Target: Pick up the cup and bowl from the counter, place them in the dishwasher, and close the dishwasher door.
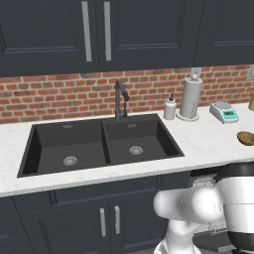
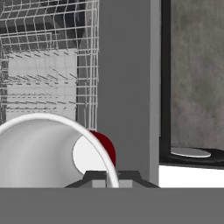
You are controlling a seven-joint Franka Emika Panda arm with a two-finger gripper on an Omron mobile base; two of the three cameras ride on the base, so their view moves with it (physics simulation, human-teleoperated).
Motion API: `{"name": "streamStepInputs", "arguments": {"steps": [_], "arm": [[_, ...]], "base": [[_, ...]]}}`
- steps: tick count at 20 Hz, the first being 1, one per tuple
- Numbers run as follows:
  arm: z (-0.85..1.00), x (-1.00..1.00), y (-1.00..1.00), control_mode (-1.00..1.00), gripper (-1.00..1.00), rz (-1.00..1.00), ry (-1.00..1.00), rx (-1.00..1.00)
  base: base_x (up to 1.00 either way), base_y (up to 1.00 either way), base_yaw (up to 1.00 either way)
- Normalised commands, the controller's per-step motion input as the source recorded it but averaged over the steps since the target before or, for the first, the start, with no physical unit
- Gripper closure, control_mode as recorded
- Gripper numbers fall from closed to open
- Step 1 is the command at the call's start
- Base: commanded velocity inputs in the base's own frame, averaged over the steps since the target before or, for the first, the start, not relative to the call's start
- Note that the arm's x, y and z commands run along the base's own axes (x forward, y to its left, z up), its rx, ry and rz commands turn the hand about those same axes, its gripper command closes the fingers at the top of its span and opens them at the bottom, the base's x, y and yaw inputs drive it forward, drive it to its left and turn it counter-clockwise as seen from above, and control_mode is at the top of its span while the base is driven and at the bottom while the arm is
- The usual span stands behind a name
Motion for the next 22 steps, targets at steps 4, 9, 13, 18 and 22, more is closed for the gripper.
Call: {"name": "streamStepInputs", "arguments": {"steps": [4,9,13,18,22], "arm": [[-0.23,0.00,-0.16,-1.00,1.00,0.00,0.00,0.04],[-0.20,0.00,-0.17,-1.00,1.00,0.00,0.00,0.01],[-0.32,0.00,-0.16,-1.00,1.00,0.00,0.00,0.00],[-0.48,0.01,-0.07,-1.00,1.00,0.00,-0.03,0.00],[-0.32,0.09,-0.01,-1.00,1.00,0.00,-0.13,0.00]], "base": [[0.00,0.00,0.00],[0.00,0.00,0.00],[0.00,0.00,0.00],[0.00,0.00,0.00],[0.00,0.00,0.00]]}}
